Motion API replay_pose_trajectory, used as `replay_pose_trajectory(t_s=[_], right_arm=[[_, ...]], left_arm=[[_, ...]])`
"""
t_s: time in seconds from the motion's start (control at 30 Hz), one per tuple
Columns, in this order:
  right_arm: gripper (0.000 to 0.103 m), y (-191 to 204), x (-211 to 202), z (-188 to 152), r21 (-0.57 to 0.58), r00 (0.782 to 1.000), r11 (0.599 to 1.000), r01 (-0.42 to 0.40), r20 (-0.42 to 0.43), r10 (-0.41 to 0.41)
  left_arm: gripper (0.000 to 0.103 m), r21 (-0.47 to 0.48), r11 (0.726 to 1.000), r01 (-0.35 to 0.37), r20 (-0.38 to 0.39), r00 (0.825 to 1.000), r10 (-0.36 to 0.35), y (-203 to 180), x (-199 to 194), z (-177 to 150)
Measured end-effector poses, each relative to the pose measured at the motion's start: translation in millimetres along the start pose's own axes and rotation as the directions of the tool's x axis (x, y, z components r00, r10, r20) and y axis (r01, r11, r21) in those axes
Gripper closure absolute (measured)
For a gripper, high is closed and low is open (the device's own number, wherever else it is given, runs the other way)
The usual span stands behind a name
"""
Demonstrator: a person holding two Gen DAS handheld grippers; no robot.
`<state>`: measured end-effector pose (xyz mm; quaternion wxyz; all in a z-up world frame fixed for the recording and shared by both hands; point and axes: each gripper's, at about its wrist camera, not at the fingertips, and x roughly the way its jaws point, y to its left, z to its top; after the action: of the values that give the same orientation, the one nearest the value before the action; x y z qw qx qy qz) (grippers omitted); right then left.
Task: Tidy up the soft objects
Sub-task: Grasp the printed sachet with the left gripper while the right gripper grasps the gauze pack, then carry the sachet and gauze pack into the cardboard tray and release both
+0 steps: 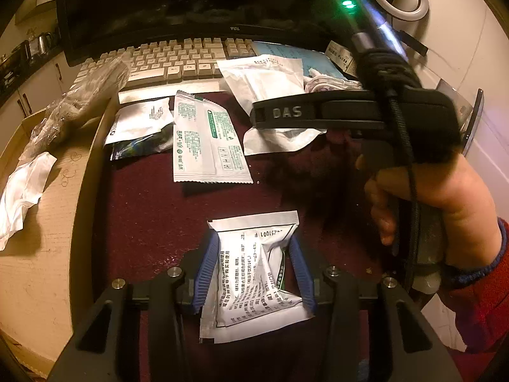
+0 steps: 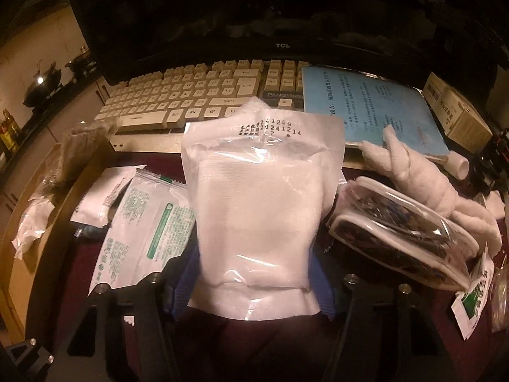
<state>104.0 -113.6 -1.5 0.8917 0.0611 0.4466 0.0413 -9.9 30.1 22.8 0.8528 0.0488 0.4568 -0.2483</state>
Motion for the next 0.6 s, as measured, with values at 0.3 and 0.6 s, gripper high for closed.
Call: replay_pose_trajectory(t_s=[0.3, 0.6], right_arm=[[0.043, 0.3, -45.0, -11.2, -0.001, 0.995, 0.998, -0.067, 0.071, 0.067], [0.043, -6.7, -74.6, -22.2, 0.034, 0.987, 0.993, -0.113, 0.122, 0.108]], left_arm=[[0.089, 0.006, 1.000, 0.013, 0.013, 1.000, -0.013, -1.7, -6.2, 5.3], [0.089, -0.005, 1.000, 0.028, 0.019, 0.999, -0.028, -0.4, -6.7, 7.2]])
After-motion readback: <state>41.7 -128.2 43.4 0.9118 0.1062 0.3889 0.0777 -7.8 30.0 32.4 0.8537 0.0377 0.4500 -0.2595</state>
